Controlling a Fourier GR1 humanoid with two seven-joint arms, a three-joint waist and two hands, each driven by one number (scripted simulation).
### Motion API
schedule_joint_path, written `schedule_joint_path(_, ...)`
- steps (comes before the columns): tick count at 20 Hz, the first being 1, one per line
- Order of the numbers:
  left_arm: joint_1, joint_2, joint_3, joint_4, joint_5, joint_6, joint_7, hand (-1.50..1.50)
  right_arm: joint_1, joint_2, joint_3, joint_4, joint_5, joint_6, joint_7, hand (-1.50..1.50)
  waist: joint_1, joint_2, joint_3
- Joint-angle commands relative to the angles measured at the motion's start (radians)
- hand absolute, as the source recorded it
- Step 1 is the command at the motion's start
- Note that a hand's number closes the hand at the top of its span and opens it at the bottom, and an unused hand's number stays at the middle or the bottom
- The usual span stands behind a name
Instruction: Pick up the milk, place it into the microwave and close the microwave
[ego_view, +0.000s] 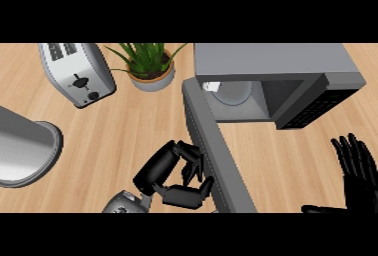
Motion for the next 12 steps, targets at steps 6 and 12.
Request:
schedule_joint_path(6,-0.304,-0.004,-0.257,0.34,0.197,0.289,0.083,1.5,0.001,-0.07,-0.042,-0.183,-0.094,0.063,0.12,-1.5,-0.021,0.006,0.0)
schedule_joint_path(12,-0.442,-0.004,-0.446,0.457,0.376,0.382,0.128,1.5,-0.006,-0.096,-0.022,-0.224,-0.149,0.136,0.158,-1.5,-0.073,0.013,-0.001)
